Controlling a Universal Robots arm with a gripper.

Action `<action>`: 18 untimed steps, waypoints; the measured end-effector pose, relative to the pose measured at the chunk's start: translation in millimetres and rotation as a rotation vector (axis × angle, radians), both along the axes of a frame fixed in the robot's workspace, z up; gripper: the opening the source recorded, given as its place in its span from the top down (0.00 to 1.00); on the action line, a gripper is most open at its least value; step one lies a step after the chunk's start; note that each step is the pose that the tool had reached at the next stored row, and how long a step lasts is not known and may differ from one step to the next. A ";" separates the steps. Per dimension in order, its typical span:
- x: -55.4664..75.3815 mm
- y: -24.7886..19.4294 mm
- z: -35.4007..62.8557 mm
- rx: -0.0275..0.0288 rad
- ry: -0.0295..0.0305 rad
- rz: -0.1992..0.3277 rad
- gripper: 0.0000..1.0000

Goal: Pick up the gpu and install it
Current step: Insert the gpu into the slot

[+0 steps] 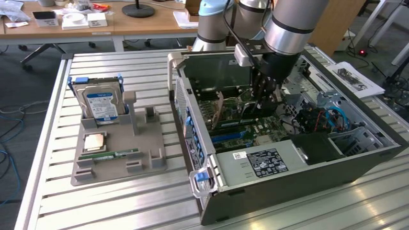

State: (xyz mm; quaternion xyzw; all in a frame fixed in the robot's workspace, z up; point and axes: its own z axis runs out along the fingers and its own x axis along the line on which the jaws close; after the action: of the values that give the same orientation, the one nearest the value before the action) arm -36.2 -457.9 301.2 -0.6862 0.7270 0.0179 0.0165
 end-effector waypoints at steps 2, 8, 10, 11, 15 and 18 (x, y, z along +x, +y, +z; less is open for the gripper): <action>-0.1 -0.3 -2.0 -0.0003 0.0001 0.000 0.73; -0.7 -0.5 -10.4 -0.0003 0.0001 0.000 0.73; -1.0 -0.5 -12.9 -0.0003 0.0001 0.000 0.73; -1.2 -0.5 -14.2 -0.0002 0.0001 0.000 0.73; -1.7 -0.5 -18.5 -0.0002 0.0001 0.000 0.73; -2.2 -0.5 -21.5 -0.0002 0.0001 0.000 0.73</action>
State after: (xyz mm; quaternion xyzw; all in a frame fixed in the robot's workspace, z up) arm -38.4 -458.4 279.6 -0.6864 0.7269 0.0179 0.0164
